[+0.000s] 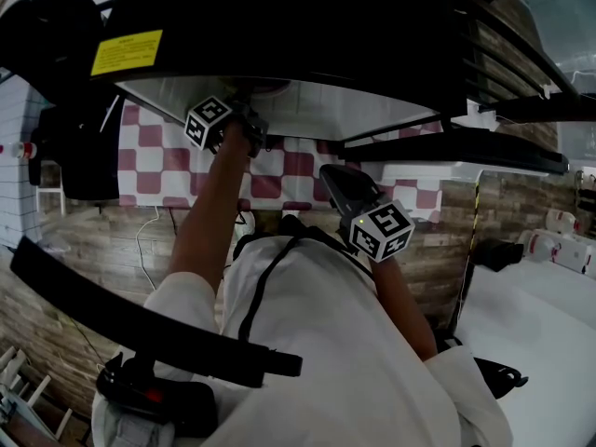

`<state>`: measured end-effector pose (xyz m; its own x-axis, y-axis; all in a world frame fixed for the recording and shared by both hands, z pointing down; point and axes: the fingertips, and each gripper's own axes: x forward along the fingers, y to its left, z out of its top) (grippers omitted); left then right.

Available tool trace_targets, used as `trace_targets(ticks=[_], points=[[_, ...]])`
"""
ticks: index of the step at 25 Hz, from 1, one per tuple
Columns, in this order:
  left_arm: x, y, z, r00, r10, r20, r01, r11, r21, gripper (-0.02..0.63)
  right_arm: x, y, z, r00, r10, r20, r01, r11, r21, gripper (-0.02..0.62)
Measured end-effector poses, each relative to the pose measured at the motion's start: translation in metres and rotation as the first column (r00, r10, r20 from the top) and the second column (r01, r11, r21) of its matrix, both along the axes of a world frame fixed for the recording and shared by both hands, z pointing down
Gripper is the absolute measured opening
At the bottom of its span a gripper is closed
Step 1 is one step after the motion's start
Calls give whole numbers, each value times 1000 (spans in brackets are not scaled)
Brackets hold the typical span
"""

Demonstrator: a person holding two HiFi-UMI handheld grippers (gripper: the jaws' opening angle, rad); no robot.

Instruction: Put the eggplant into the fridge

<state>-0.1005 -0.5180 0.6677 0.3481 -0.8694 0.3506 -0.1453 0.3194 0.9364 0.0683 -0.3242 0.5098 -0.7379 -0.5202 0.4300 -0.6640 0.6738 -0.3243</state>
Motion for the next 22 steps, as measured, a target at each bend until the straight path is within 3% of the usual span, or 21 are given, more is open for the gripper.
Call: trace_targets(ticks=[7,22], points=[[4,2,-6,1000,12,-14,-11,1000,21,205,-2,4,-3,1000,-12,9,12,1000,2,6],[2,20,-16,999,50,-11,-50,998,50,247,-10,14,-12,999,-19,31,18,1000,26,6]])
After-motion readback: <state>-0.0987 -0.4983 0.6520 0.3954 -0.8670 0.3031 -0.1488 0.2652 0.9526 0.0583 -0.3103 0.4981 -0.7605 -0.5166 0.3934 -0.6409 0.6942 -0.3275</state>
